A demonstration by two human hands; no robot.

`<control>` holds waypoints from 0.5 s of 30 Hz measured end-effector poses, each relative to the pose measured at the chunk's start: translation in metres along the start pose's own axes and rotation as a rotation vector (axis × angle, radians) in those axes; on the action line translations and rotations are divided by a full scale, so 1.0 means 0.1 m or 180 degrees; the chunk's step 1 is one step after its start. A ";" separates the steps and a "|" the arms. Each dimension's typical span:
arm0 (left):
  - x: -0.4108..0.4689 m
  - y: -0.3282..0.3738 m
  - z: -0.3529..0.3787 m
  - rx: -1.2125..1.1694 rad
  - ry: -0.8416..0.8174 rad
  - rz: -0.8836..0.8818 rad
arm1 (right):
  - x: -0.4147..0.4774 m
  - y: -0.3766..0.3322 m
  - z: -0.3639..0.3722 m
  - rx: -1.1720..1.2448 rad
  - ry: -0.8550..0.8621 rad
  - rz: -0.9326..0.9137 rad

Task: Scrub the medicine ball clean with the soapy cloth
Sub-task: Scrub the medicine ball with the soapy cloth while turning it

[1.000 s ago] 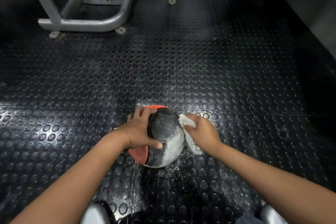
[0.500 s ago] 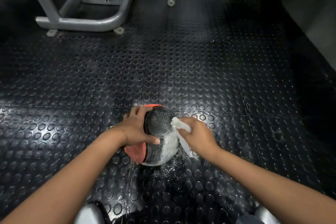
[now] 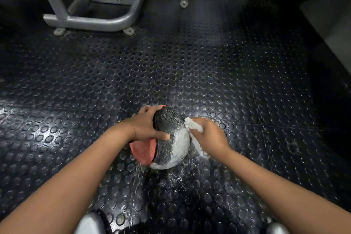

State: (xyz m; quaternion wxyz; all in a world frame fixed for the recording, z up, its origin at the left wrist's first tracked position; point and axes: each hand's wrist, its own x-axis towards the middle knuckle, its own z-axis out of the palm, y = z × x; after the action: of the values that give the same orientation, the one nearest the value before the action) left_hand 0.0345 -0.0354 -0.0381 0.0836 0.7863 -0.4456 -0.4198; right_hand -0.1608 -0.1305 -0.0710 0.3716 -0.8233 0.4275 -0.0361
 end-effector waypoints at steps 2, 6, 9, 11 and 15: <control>0.02 0.00 -0.06 -0.0001 -0.0110 0.0060 | -0.04 0.00 0.01 -0.0131 -0.0040 -0.0159; 0.03 -0.03 -0.11 -0.0075 -0.0218 0.0133 | 0.02 -0.03 -0.04 -0.0018 -0.0117 -0.0050; 0.04 -0.02 -0.07 0.0040 -0.0139 0.0067 | 0.06 -0.06 -0.05 0.0145 0.0044 -0.0033; 0.04 -0.03 -0.05 0.0088 -0.0098 0.0036 | 0.01 -0.07 -0.04 0.0034 0.0057 -0.0144; 0.04 -0.03 -0.03 0.0179 -0.0085 0.0029 | 0.03 -0.04 -0.06 -0.0340 0.0044 -0.0268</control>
State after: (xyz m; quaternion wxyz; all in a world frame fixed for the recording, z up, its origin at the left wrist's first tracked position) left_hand 0.0393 -0.0370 -0.0401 0.0573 0.7806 -0.4619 -0.4172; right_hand -0.1581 -0.1348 -0.0651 0.3223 -0.8589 0.3964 -0.0346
